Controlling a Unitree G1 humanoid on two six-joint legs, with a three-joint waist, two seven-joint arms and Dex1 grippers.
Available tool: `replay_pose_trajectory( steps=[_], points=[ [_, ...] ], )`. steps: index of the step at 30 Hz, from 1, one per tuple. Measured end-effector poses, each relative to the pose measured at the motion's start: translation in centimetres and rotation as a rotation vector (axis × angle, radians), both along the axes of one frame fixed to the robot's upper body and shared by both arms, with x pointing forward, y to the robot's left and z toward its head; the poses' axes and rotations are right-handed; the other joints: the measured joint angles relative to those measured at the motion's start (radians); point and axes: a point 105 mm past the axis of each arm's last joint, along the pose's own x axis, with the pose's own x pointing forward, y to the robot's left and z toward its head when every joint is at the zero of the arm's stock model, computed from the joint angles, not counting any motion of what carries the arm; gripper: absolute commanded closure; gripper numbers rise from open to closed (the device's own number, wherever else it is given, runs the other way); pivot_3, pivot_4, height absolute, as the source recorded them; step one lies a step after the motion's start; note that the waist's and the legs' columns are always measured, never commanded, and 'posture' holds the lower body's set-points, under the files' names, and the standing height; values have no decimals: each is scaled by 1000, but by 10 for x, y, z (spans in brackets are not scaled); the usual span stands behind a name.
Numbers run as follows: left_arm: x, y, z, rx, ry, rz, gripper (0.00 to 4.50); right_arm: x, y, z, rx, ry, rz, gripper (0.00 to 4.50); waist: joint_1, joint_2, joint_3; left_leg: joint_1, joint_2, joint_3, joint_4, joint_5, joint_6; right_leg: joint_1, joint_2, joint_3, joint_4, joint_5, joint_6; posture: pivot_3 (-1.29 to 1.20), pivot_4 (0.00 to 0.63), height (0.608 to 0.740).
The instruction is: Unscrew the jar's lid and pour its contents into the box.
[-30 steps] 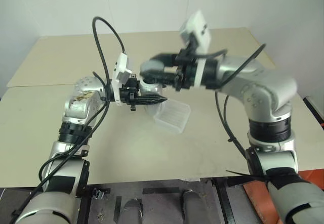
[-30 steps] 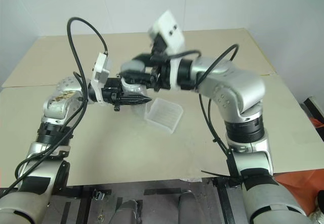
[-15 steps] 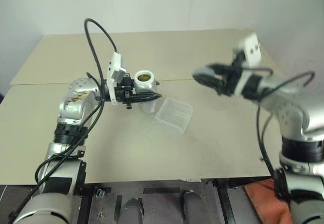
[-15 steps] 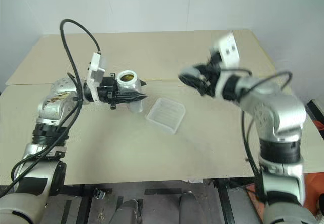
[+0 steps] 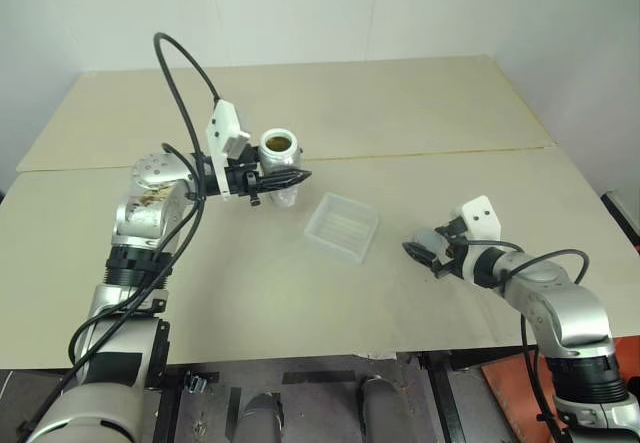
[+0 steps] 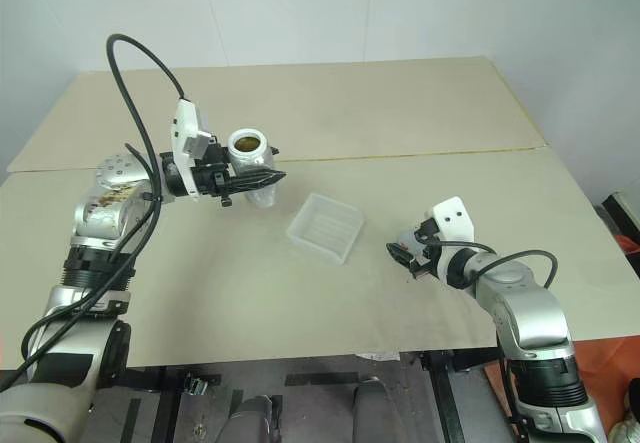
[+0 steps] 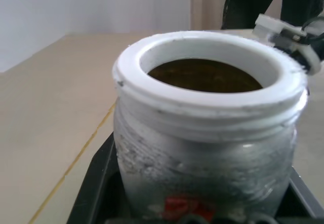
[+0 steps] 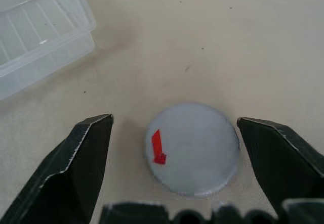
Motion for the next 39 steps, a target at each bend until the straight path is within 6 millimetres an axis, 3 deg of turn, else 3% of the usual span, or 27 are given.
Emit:
replay_pose_trajectory(
  steps=[4, 6, 10, 16, 21, 24, 29, 39],
  points=[
    [10, -3, -1, 23, -75, 69, 2563, -8, -5, 21, -5, -5, 49, 64, 11, 0, 0, 0, 0, 0, 0, 0, 0, 0, 0, 0, 0, 0, 0, 0, 150, 740],
    [18, -5, -2, 85, -162, 111, 2563, -14, -6, 48, 21, -9, 93, 64, 16, 0, 0, 0, 0, 0, 0, 0, 0, 1, 0, 0, -1, 0, 0, 0, 150, 740],
    [33, -22, -2, 346, -584, 182, 2563, -33, 15, 100, 50, 40, 286, 64, 29, 0, 0, 1, 0, 0, 0, 0, 0, 2, 0, 0, -2, 0, 0, 0, 150, 740],
    [41, -67, 9, 737, -1364, 90, 2563, -44, 35, 108, 74, 115, 409, 64, 53, -2, 1, -4, -2, 0, 1, 0, 1, 0, -2, 0, -4, 2, 3, 0, 150, 740],
    [39, -98, 1, 860, -1781, -103, 2563, -43, 40, 114, 61, 109, 437, 64, 67, -2, 1, -7, -2, 0, 1, 0, 1, -2, -2, -1, -1, 2, 4, 0, 150, 740],
    [38, -112, -9, 887, -1913, -172, 2563, -43, 40, 115, 68, 109, 443, 64, 68, -2, 1, -8, -2, 0, 1, 0, 1, -3, -2, -1, -1, 2, 4, 0, 150, 740],
    [38, -131, -7, 936, -2093, -239, 2563, -46, 43, 118, 76, 98, 458, 64, 69, -2, 1, -8, -2, 1, 1, 0, 1, -3, -2, -1, -1, 2, 4, 0, 150, 740],
    [37, -129, -14, 937, -2110, -281, 2563, -52, 46, 122, 88, 58, 459, 64, 72, -2, 1, -8, -2, 0, 1, 0, 0, -3, -2, -1, 0, 2, 4, 0, 150, 740]
  ],
)
